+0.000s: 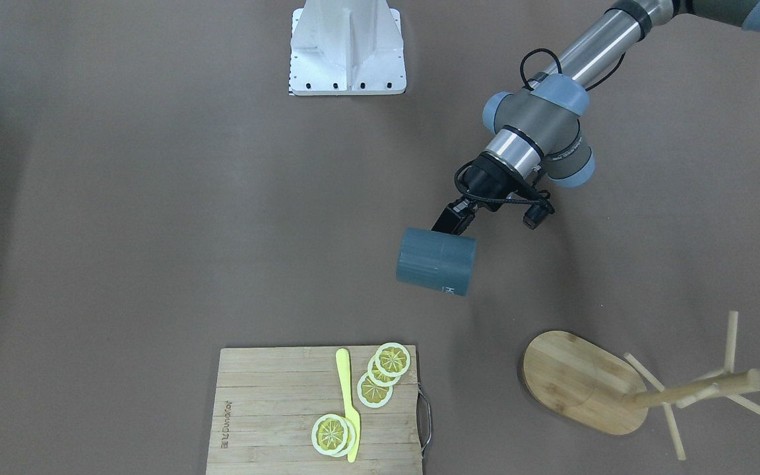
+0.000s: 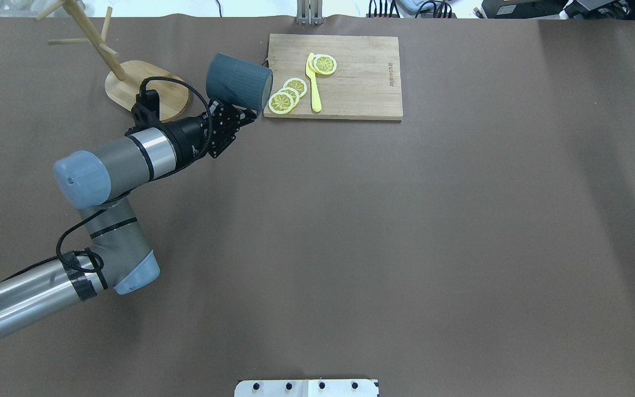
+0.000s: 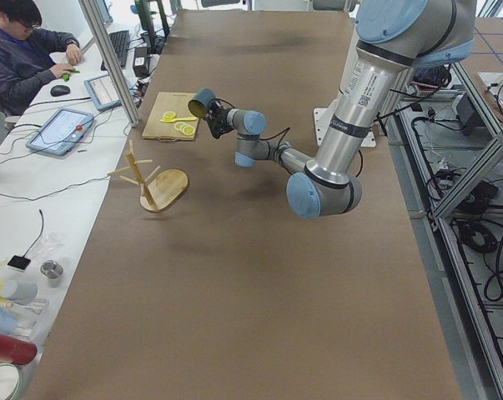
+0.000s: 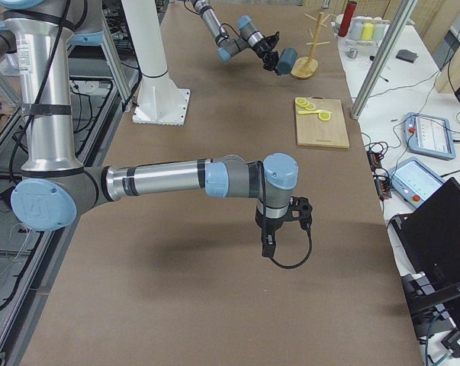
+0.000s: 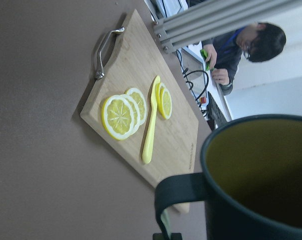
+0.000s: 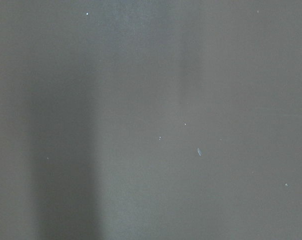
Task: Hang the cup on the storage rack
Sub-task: 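Carry the blue mug with the left gripper to the wooden rack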
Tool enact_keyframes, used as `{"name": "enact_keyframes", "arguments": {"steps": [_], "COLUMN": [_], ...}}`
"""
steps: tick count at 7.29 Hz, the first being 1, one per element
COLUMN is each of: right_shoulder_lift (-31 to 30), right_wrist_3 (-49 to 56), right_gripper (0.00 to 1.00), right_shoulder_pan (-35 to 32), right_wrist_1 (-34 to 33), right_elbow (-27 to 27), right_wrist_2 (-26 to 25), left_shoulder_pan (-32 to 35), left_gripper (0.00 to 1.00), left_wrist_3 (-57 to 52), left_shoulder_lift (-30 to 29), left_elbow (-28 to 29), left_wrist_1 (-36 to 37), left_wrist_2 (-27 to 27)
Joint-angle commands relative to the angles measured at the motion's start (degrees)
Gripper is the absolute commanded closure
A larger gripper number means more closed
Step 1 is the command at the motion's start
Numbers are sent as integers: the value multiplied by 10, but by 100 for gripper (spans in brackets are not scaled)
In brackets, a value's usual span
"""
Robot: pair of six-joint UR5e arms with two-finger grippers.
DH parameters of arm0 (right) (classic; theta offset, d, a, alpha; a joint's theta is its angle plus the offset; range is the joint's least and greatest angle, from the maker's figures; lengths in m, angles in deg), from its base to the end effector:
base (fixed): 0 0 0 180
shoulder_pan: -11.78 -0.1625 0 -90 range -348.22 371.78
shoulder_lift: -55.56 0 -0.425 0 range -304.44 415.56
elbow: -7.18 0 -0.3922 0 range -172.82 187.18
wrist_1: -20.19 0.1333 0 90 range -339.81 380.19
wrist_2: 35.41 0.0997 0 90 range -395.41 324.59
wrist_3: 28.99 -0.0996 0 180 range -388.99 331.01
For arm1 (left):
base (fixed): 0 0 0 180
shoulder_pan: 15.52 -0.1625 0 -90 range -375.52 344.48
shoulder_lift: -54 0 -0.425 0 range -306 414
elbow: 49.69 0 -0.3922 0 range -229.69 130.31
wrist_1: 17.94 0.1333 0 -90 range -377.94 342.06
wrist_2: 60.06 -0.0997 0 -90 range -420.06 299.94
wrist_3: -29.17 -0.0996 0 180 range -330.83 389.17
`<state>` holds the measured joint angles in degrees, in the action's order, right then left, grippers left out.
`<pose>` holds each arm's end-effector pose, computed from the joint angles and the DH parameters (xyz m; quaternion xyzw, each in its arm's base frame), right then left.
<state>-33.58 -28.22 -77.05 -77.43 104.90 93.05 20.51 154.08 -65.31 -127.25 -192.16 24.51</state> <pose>0.0612 -0.4965 0.6052 0.0068 -0.3294 -0.0187 0.9440 0.4510 -0.5045 0.3024 0.0376 0.7709 -0.3981 0.4957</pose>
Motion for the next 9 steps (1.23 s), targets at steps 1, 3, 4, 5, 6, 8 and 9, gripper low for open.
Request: {"name": "enact_keyframes", "arguments": {"steps": [1, 3, 4, 5, 6, 8, 9], "right_shoulder_lift": [-2, -2, -2, -1, -1, -1, -1], "right_wrist_3": [-1, -1, -1, -1, -1, -1, -1], "right_gripper": [0, 0, 0, 0, 0, 0, 0], "right_shoulder_pan": [0, 1, 1, 1, 1, 1, 1], "right_wrist_1": [1, 1, 2, 2, 2, 2, 2], "right_elbow": [1, 4, 4, 5, 5, 6, 7], "right_wrist_2": [0, 0, 0, 0, 0, 0, 0], "left_shoulder_pan": [53, 91, 104, 107, 120, 148, 155], "left_gripper": [100, 100, 100, 100, 100, 100, 100], "left_wrist_3": [187, 302, 341, 343, 367, 383, 389], "left_shoulder_lift": [-12, -28, -39, -42, -51, -61, -61], "left_elbow": [1, 30, 54, 65, 77, 101, 114], "left_wrist_1": [3, 27, 33, 35, 41, 42, 42], "left_wrist_2": [-1, -1, -2, -29, -38, -36, -35]}}
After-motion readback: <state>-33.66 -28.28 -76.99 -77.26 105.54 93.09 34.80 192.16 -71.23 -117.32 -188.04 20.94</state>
